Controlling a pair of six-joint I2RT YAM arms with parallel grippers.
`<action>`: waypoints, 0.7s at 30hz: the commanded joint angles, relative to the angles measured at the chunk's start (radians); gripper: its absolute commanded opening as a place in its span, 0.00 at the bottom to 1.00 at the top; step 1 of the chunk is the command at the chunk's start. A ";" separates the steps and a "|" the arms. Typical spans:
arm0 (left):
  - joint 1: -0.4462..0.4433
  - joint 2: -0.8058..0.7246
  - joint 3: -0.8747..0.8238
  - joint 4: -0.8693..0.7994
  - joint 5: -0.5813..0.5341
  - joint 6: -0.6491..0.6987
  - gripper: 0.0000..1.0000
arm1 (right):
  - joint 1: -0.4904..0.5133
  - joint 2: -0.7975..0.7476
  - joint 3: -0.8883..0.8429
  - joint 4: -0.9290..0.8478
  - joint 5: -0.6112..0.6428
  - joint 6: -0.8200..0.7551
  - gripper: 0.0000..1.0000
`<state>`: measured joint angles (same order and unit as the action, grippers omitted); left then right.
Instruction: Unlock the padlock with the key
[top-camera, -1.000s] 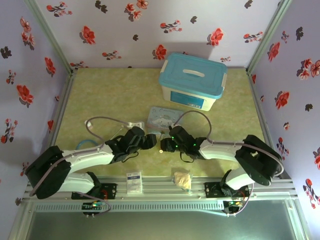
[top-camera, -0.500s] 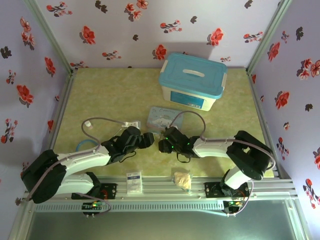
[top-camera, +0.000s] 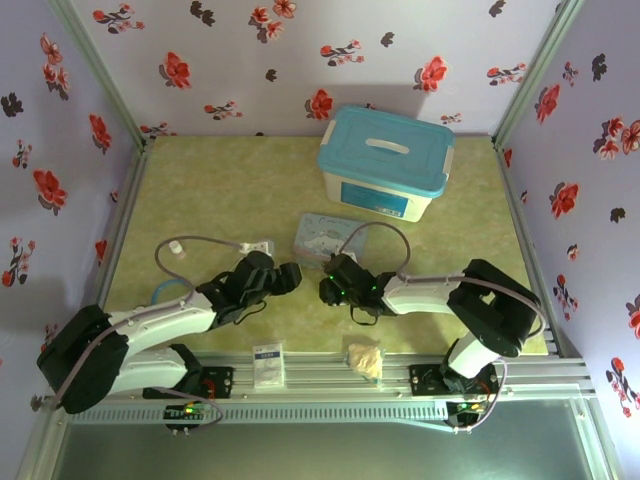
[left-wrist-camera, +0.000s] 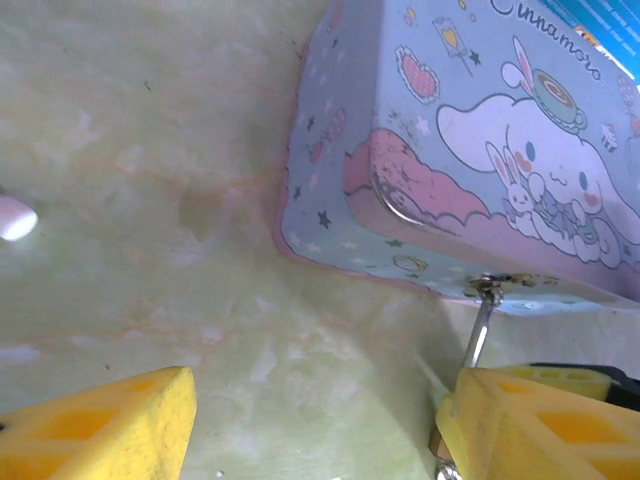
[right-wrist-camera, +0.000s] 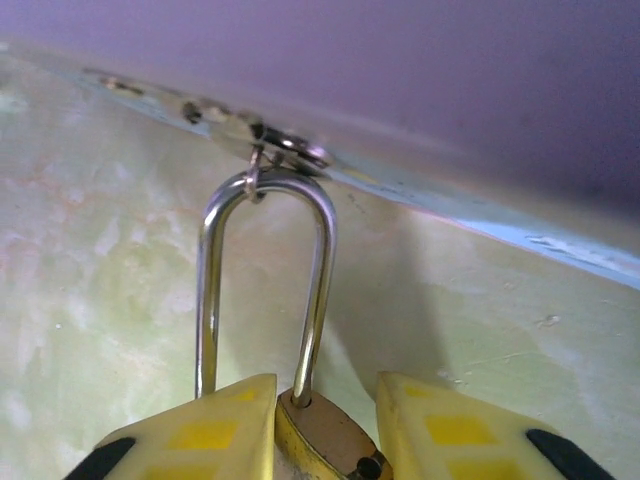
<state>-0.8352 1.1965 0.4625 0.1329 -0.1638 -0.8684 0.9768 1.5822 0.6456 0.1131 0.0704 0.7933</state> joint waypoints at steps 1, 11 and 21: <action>0.032 0.015 0.083 -0.024 -0.010 0.092 0.69 | 0.020 -0.029 -0.057 0.027 -0.050 0.041 0.24; 0.118 0.283 0.362 -0.049 0.020 0.289 0.70 | -0.004 -0.123 -0.181 0.150 -0.021 0.145 0.13; 0.115 0.431 0.441 -0.099 0.000 0.318 0.71 | -0.006 -0.089 -0.298 0.423 0.034 0.333 0.06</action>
<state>-0.7216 1.6146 0.8993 0.0593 -0.1486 -0.5869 0.9752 1.4662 0.3817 0.4732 0.0608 1.0286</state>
